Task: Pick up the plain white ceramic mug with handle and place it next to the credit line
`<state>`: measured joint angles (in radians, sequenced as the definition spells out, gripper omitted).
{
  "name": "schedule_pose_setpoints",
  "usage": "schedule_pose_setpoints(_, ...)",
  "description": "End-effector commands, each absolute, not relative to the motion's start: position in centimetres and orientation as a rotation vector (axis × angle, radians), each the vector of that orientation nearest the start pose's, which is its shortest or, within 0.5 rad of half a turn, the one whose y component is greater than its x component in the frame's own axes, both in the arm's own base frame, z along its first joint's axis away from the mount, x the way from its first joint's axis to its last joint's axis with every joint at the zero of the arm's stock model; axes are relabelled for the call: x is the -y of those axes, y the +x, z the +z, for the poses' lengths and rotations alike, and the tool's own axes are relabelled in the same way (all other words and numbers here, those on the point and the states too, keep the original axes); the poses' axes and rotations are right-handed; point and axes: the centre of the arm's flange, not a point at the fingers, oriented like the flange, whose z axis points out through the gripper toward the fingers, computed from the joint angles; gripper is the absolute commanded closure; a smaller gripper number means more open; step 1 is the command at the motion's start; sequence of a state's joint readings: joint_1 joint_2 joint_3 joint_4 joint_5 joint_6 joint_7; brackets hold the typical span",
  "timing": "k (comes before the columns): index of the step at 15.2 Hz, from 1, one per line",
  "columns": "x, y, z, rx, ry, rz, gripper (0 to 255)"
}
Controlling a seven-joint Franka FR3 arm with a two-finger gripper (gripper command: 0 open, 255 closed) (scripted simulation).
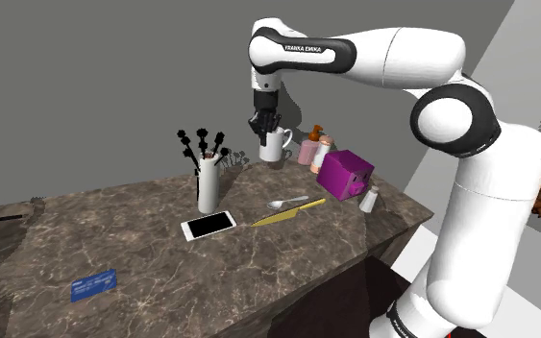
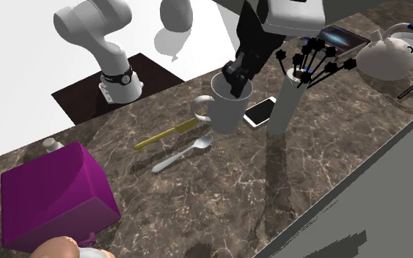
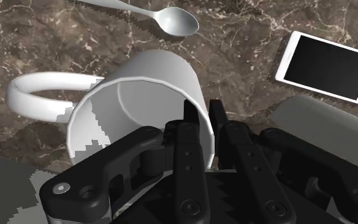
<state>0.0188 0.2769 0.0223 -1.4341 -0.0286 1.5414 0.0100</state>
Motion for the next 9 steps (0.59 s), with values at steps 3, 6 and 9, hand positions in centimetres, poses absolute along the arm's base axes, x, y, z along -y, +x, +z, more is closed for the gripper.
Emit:
schedule_pose_setpoints(3, -7.0, 60.5, 52.3, 0.049, -3.157, 0.267, 255)
schedule_pose_setpoints(6, -10.7, 59.0, 52.3, 0.049, -3.157, 0.267, 255)
schedule_pose_setpoints(9, -14.4, 57.6, 52.3, 0.049, -3.157, 0.267, 255)
